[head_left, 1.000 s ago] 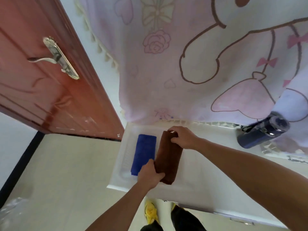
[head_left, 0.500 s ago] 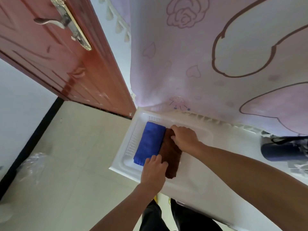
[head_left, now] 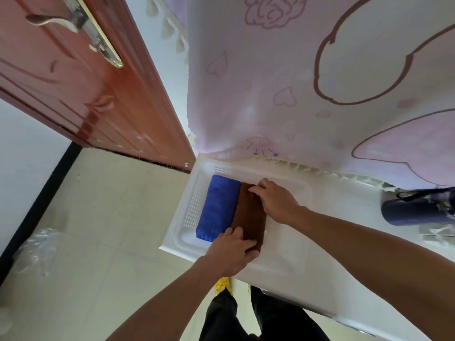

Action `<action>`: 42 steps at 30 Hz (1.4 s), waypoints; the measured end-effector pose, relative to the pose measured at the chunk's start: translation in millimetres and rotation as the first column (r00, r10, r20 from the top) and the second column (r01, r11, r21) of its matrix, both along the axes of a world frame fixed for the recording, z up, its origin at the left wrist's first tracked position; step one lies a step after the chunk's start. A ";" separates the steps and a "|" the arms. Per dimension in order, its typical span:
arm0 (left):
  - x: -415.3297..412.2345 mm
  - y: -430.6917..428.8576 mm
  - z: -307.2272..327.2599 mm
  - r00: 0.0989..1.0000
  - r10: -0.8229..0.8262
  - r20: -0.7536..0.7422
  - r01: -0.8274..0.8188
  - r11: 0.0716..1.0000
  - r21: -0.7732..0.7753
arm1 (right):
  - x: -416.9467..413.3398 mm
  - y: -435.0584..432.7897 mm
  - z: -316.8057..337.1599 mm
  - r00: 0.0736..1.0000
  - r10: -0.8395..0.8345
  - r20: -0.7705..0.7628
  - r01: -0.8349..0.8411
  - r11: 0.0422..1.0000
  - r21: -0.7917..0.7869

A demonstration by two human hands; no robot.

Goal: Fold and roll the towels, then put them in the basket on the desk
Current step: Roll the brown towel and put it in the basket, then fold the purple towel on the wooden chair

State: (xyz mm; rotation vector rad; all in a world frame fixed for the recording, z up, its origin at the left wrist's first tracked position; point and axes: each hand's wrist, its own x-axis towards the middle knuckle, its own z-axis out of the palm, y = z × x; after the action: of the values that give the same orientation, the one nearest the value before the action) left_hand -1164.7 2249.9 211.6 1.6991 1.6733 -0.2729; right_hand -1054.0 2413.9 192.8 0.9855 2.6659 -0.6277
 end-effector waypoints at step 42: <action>149.8 -617.0 118.9 -0.237 0.937 -0.256 -0.935 -0.148 0.323 | -98.9 -561.6 152.7 0.057 0.997 -0.058 -0.962 0.071 0.263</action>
State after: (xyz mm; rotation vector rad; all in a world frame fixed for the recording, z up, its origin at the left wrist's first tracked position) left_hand -1014.8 1633.0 330.6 -0.3024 2.7862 0.2044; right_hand -1153.0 1852.3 345.5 -1.1472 2.7041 -0.1322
